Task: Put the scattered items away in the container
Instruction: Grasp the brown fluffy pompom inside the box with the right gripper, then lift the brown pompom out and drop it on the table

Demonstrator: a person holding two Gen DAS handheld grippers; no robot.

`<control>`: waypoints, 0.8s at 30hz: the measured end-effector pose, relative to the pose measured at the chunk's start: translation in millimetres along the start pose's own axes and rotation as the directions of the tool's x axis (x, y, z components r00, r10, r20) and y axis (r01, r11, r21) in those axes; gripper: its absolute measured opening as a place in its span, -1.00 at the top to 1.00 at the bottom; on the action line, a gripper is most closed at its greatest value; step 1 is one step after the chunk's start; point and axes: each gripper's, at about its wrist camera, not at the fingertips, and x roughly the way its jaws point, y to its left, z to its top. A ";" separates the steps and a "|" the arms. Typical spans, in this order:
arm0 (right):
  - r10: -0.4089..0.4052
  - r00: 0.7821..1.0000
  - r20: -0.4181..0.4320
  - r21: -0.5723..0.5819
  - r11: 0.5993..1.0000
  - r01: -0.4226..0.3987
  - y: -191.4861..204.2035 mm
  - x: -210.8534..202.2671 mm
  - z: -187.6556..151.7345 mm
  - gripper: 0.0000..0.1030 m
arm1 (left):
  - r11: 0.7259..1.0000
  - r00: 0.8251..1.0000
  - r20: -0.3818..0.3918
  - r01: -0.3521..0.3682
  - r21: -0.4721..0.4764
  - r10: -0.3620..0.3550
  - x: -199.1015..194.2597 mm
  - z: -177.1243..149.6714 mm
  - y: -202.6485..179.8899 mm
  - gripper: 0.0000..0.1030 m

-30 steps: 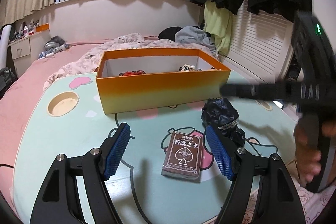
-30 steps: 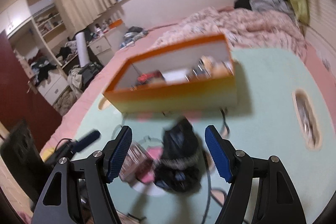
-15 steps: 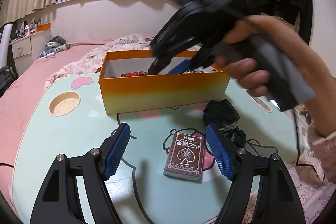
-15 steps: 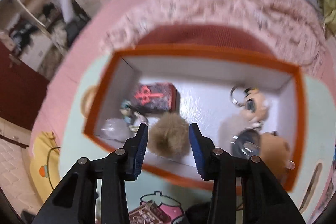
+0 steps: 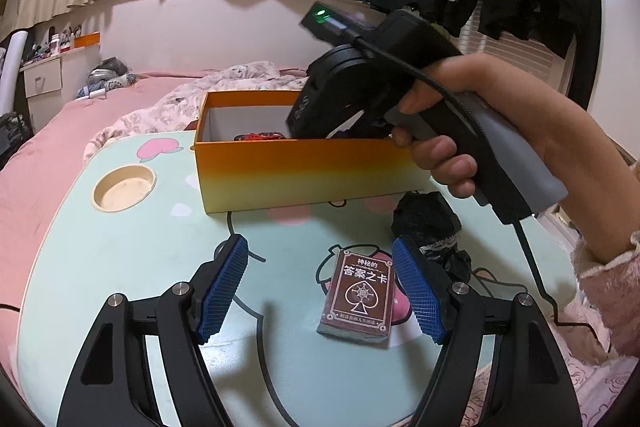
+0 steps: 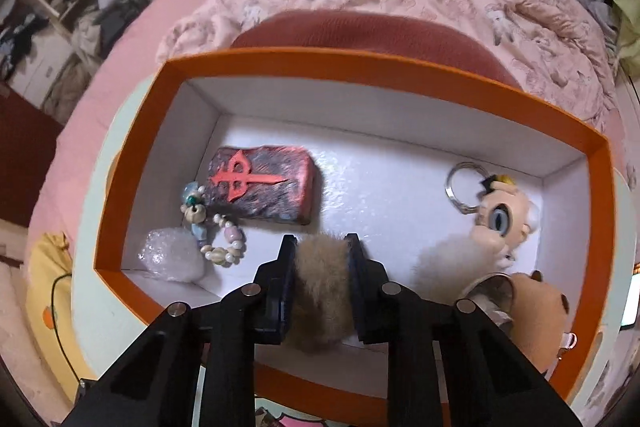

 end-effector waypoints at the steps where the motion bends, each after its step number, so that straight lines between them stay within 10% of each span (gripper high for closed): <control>1: 0.010 1.000 0.025 0.010 1.000 -0.010 -3.7 -6.3 -0.6 0.60 | 1.000 1.000 0.000 0.000 0.000 0.000 0.0 0.0 0.2 -0.45; 10: 0.101 0.923 0.372 0.005 0.994 -0.111 -16.9 -107.9 -55.7 0.60 | 1.000 1.000 0.009 -0.009 -0.014 0.009 -2.2 -1.3 1.7 -0.45; 24: 0.162 0.923 0.348 -0.074 0.987 -0.145 -4.4 -61.3 -143.2 0.44 | 0.995 1.000 0.028 -0.010 -0.098 0.013 -5.1 -1.7 18.4 -0.45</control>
